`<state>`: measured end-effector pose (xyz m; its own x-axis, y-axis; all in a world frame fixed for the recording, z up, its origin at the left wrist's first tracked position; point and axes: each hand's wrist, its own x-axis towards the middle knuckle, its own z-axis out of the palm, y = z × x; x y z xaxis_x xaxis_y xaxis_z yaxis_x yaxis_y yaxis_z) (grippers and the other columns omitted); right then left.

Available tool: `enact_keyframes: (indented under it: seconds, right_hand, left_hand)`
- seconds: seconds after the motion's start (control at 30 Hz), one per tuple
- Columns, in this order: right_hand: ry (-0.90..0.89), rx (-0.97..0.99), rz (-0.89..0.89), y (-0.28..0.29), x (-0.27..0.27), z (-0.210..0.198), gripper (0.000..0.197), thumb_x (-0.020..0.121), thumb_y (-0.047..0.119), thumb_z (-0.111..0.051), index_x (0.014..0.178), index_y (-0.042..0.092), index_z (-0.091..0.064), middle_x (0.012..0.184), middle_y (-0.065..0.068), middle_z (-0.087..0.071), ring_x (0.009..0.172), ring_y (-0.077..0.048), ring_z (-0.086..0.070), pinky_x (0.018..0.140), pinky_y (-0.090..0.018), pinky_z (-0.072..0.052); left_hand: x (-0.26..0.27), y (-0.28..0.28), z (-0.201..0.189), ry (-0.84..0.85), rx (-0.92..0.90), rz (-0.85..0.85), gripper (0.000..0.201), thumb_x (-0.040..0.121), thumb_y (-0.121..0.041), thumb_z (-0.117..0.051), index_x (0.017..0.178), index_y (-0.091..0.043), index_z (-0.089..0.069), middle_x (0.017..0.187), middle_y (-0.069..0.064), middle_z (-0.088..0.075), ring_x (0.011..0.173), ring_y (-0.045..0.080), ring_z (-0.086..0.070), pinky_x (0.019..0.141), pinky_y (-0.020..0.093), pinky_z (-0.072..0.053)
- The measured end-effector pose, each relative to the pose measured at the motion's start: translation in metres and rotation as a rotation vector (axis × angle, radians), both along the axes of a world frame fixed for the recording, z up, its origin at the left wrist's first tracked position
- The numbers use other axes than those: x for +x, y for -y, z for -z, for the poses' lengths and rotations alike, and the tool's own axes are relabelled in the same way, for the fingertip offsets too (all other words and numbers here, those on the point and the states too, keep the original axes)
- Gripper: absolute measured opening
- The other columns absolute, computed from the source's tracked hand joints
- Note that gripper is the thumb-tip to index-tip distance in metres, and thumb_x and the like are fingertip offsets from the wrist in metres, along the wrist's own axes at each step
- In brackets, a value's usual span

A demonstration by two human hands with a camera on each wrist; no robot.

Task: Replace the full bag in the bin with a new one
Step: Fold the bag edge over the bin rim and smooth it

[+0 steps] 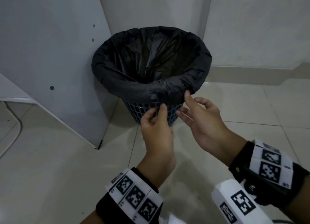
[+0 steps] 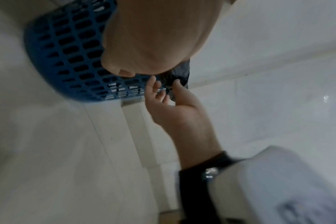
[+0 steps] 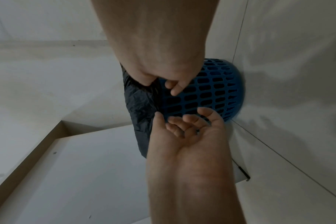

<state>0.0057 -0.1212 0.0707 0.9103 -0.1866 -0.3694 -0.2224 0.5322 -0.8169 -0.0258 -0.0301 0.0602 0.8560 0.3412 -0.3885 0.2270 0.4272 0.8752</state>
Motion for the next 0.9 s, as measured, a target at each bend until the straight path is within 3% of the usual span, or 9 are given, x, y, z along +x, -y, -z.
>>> enact_keyframes:
  seconds: [0.13,0.23,0.33,0.4,0.5,0.6,0.73,0.83,0.9]
  right_hand:
    - [0.024,-0.131,0.007,0.000,-0.003,-0.003,0.021,0.089,0.022,-0.074,0.097,0.005,-0.065,0.085,-0.010,-0.068,0.077,-0.018,-0.066,0.080,-0.032,-0.060]
    - [0.021,-0.168,-0.021,0.000,-0.002,-0.007,0.013,0.091,0.021,-0.071,0.089,0.007,-0.071,0.082,-0.009,-0.071,0.077,-0.019,-0.066,0.083,-0.033,-0.060]
    - [0.029,-0.175,-0.064,0.001,-0.001,-0.009,0.024,0.094,0.029,-0.067,0.094,0.006,-0.073,0.092,-0.014,-0.074,0.083,-0.024,-0.068,0.086,-0.036,-0.060]
    - [0.038,-0.171,-0.119,0.000,0.001,-0.011,0.034,0.095,0.035,-0.064,0.103,0.003,-0.072,0.103,-0.017,-0.075,0.092,-0.025,-0.071,0.085,-0.033,-0.059]
    - [0.048,-0.137,-0.229,-0.001,0.004,-0.016,0.051,0.094,0.045,-0.060,0.114,-0.001,-0.068,0.109,-0.019,-0.073,0.101,-0.028,-0.072,0.087,-0.035,-0.060]
    - [0.054,-0.099,-0.262,-0.003,0.010,-0.021,0.054,0.095,0.045,-0.058,0.121,-0.003,-0.064,0.108,-0.014,-0.075,0.102,-0.025,-0.072,0.089,-0.037,-0.059]
    - [0.076,0.000,-0.288,-0.006,0.014,-0.022,0.036,0.102,0.030,-0.051,0.122,0.003,-0.064,0.112,-0.009,-0.074,0.106,-0.021,-0.071,0.097,-0.036,-0.055]
    - [0.066,0.071,-0.278,-0.007,0.016,-0.017,0.036,0.103,0.025,-0.050,0.127,0.000,-0.059,0.117,-0.012,-0.072,0.111,-0.023,-0.069,0.100,-0.038,-0.053]
    - [0.063,0.099,-0.279,-0.007,0.017,-0.016,0.036,0.103,0.023,-0.048,0.129,0.000,-0.057,0.118,-0.014,-0.072,0.111,-0.024,-0.068,0.101,-0.039,-0.053]
  left_hand:
    - [-0.004,0.010,-0.020,-0.094,-0.135,0.024,0.028,0.090,-0.047,-0.067,0.108,-0.027,-0.072,0.096,-0.014,-0.070,0.088,0.008,-0.060,0.075,0.029,-0.049]
    - [0.002,0.014,-0.038,-0.079,-0.185,0.052,0.041,0.089,-0.049,-0.069,0.123,-0.027,-0.067,0.099,-0.018,-0.070,0.092,0.002,-0.065,0.077,0.025,-0.052]
    - [0.013,0.012,-0.046,-0.042,-0.207,0.035,0.055,0.087,-0.049,-0.071,0.135,-0.023,-0.059,0.087,-0.017,-0.072,0.074,-0.002,-0.069,0.067,0.020,-0.055]
    - [0.018,0.012,-0.043,-0.022,-0.159,0.016,0.058,0.088,-0.048,-0.071,0.137,-0.021,-0.056,0.104,-0.009,-0.074,0.085,0.004,-0.072,0.073,0.023,-0.058]
    - [0.019,0.012,-0.035,0.016,-0.114,0.004,0.051,0.091,-0.044,-0.068,0.134,-0.018,-0.057,0.119,0.001,-0.072,0.103,0.014,-0.072,0.094,0.037,-0.057]
    - [0.020,0.011,-0.031,0.066,-0.094,0.024,0.038,0.096,-0.040,-0.062,0.125,-0.016,-0.063,0.112,0.001,-0.075,0.102,0.013,-0.072,0.091,0.033,-0.059]
    - [0.021,0.007,-0.029,0.118,-0.081,0.037,0.031,0.101,-0.037,-0.055,0.121,-0.017,-0.066,0.112,0.001,-0.075,0.101,0.011,-0.071,0.087,0.026,-0.057]
    - [0.020,0.002,-0.027,0.112,-0.077,0.056,0.028,0.104,-0.034,-0.048,0.124,-0.020,-0.063,0.112,-0.005,-0.073,0.102,0.008,-0.069,0.089,0.026,-0.054]
    - [0.021,-0.002,-0.027,0.096,-0.071,0.070,0.024,0.106,-0.032,-0.045,0.118,-0.025,-0.064,0.101,-0.012,-0.073,0.093,0.003,-0.067,0.086,0.025,-0.052]
